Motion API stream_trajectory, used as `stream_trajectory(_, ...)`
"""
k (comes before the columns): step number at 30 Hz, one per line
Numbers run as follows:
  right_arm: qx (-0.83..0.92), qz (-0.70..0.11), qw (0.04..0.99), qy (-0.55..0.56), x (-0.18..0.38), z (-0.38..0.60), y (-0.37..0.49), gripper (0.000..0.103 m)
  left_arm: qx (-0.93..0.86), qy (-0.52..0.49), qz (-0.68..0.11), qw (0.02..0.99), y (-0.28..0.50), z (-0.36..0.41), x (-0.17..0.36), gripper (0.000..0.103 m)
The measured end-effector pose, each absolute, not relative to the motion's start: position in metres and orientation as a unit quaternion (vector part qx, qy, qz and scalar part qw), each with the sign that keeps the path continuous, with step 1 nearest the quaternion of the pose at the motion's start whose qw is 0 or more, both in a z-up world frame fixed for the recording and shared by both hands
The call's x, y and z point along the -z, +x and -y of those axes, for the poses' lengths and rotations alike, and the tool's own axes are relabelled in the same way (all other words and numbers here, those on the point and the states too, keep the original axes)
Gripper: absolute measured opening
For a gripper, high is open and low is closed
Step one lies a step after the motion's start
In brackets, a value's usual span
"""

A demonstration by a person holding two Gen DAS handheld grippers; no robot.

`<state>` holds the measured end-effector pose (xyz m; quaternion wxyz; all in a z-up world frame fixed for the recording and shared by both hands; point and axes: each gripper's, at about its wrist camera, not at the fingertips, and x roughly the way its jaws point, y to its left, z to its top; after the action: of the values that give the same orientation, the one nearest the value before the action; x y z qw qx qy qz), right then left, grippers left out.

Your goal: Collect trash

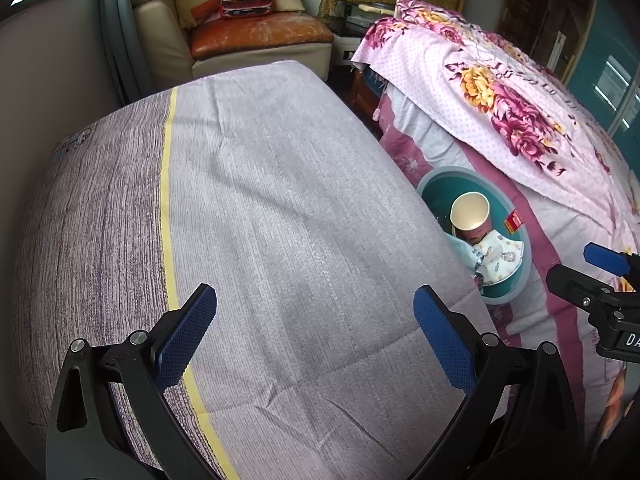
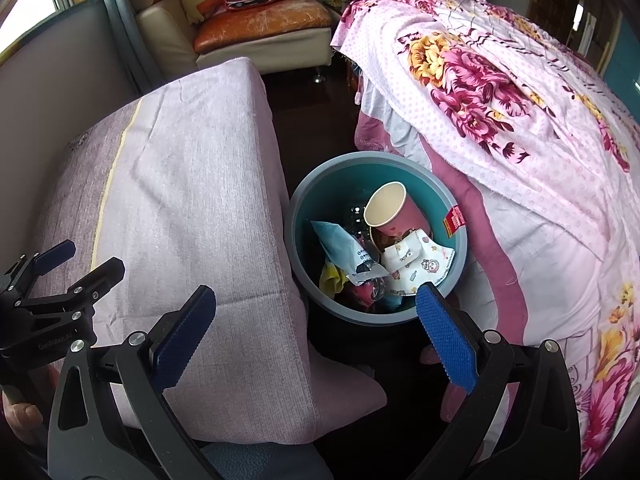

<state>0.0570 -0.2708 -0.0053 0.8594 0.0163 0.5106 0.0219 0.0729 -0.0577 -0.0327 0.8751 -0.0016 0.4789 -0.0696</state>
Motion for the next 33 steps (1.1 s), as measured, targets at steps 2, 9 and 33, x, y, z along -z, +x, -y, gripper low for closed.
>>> stream_trajectory(2, -0.022, -0.512, 0.858, 0.016, 0.0063, 0.2708, 0.0578, 0.096, 0.070, -0.001, -0.480, 0.875, 0.0733, 0.0569, 0.0342, 0.099)
stream_trajectory(9, -0.020, -0.517, 0.856, 0.016, 0.0103, 0.2707, 0.0603, 0.096, 0.069, -0.001, -0.484, 0.872, 0.0751, 0.0553, 0.0397, 0.099)
stream_trajectory(33, -0.011, -0.516, 0.857, 0.012, 0.0090, 0.2747, 0.0582, 0.096, 0.067, 0.000, -0.484, 0.872, 0.0731, 0.0568, 0.0354, 0.099)
